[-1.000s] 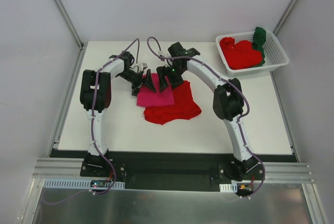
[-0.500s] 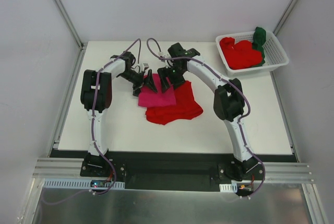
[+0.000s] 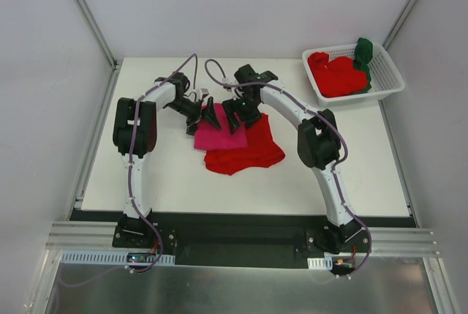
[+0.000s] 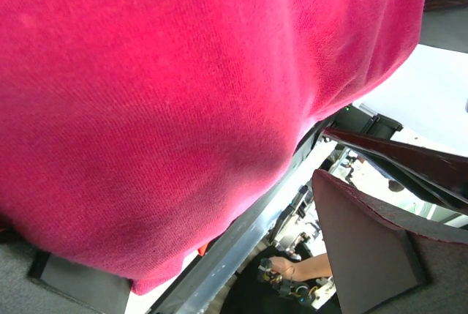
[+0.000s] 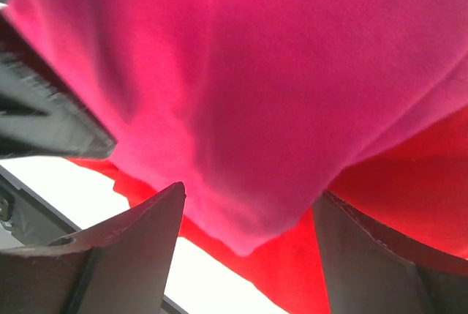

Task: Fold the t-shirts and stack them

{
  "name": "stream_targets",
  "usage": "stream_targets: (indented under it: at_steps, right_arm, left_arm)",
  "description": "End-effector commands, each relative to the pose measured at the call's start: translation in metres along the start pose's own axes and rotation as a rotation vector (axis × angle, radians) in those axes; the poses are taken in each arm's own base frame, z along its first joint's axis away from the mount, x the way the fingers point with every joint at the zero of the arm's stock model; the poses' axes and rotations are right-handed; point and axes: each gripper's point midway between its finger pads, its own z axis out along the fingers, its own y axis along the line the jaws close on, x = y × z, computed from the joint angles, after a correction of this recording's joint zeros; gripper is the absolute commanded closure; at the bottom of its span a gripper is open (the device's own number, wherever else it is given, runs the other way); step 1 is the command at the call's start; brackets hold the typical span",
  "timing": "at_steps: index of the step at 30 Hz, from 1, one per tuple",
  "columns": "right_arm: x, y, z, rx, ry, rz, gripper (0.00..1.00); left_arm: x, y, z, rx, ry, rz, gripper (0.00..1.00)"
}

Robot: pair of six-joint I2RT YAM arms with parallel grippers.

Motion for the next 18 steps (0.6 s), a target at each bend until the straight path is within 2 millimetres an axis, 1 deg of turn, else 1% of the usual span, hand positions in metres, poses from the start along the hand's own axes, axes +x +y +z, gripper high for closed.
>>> stream_targets:
  at_steps: [1, 4, 5, 7, 8, 11, 14, 16, 18]
  right_arm:
    - [0.010, 0.005, 0.012, -0.017, 0.043, 0.002, 0.27]
    - [0.009, 0.008, 0.017, -0.044, 0.043, 0.019, 0.27]
    - [0.005, 0.013, 0.017, -0.075, 0.032, 0.027, 0.27]
    - [0.001, 0.020, 0.017, -0.112, 0.021, 0.040, 0.27]
    - [-0.001, 0.024, 0.015, -0.133, 0.014, 0.043, 0.27]
    - [-0.011, 0.031, 0.006, -0.152, -0.022, 0.043, 0.28]
    - [-0.019, 0.033, -0.004, -0.152, -0.053, 0.040, 0.30]
    - [-0.022, 0.033, -0.007, -0.148, -0.064, 0.036, 0.31]
    - [-0.025, 0.035, -0.011, -0.146, -0.076, 0.029, 0.32]
  left_arm:
    - [0.003, -0.026, -0.012, 0.043, -0.012, 0.056, 0.12]
    - [0.004, -0.026, -0.011, 0.044, -0.009, 0.053, 0.12]
    - [0.005, -0.025, -0.011, 0.047, -0.005, 0.050, 0.12]
    - [0.006, -0.025, -0.010, 0.049, -0.004, 0.049, 0.21]
    - [0.007, -0.024, -0.010, 0.051, 0.000, 0.044, 0.23]
    - [0.008, -0.023, -0.009, 0.049, 0.003, 0.041, 0.23]
    - [0.007, -0.023, -0.009, 0.051, 0.002, 0.039, 0.24]
    - [0.007, -0.022, -0.008, 0.050, 0.005, 0.034, 0.26]
    - [0.007, -0.022, -0.007, 0.049, 0.005, 0.031, 0.27]
